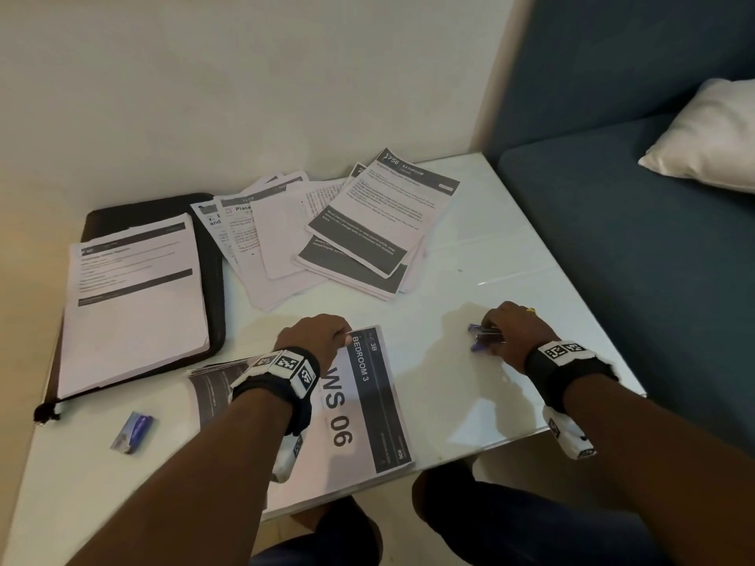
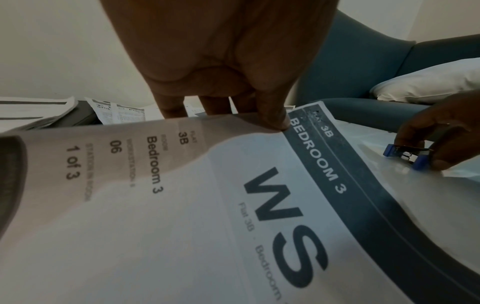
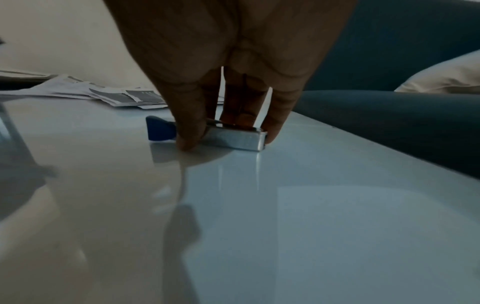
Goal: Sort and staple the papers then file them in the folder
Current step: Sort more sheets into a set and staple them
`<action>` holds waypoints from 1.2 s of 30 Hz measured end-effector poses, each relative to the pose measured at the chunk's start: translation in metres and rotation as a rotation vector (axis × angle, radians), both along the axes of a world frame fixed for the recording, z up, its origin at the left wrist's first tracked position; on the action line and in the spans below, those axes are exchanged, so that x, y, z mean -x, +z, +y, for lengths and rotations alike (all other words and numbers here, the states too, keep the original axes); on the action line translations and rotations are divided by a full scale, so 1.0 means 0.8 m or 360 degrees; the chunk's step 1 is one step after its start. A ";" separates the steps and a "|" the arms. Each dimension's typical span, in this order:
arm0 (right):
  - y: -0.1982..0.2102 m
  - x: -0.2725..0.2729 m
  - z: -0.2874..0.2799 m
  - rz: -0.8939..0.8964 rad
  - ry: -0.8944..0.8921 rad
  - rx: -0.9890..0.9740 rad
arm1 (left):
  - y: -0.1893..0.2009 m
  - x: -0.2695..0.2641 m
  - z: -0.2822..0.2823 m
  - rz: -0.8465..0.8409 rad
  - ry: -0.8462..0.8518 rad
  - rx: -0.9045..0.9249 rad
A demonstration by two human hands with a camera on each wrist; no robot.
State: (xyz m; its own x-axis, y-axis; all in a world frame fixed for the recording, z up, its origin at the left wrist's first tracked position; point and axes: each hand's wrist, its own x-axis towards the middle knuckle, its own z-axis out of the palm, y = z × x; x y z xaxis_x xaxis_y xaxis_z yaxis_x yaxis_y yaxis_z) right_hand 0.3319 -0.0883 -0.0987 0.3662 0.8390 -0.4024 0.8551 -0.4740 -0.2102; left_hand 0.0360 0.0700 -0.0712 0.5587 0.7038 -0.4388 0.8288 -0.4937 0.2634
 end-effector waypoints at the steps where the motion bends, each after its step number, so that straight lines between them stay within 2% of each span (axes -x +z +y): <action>1: -0.002 0.004 0.000 -0.0005 -0.0029 -0.0020 | 0.000 0.001 0.000 -0.0004 0.0005 -0.0001; 4: -0.006 0.023 0.006 0.0120 -0.0075 -0.0130 | -0.001 0.002 0.000 -0.0012 0.0012 -0.0005; 8: 0.006 0.070 0.024 0.0540 -0.0134 -0.0345 | -0.001 0.004 0.000 -0.0011 -0.0013 -0.0037; 14: -0.008 0.125 0.047 0.1050 -0.0098 -0.0220 | -0.003 0.009 0.002 -0.0055 -0.0048 -0.0012; 18: -0.004 0.133 0.052 0.1105 -0.0035 -0.0126 | -0.005 0.011 0.001 -0.0141 -0.0069 0.0050; 24: 0.018 0.134 0.051 0.1354 0.0016 -0.0099 | -0.005 0.014 0.002 -0.0145 -0.0074 0.0044; 36: 0.022 0.150 0.061 0.1267 0.0170 -0.0138 | 0.000 0.010 -0.004 -0.0078 -0.0044 -0.0038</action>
State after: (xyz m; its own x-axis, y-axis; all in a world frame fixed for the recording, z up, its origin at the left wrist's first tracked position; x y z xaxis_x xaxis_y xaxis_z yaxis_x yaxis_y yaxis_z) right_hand 0.2115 -0.0398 -0.0810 -0.0872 0.8935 -0.4406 0.4730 -0.3521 -0.8076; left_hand 0.0282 0.0669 -0.0715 0.5987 0.6975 -0.3938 0.8010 -0.5231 0.2911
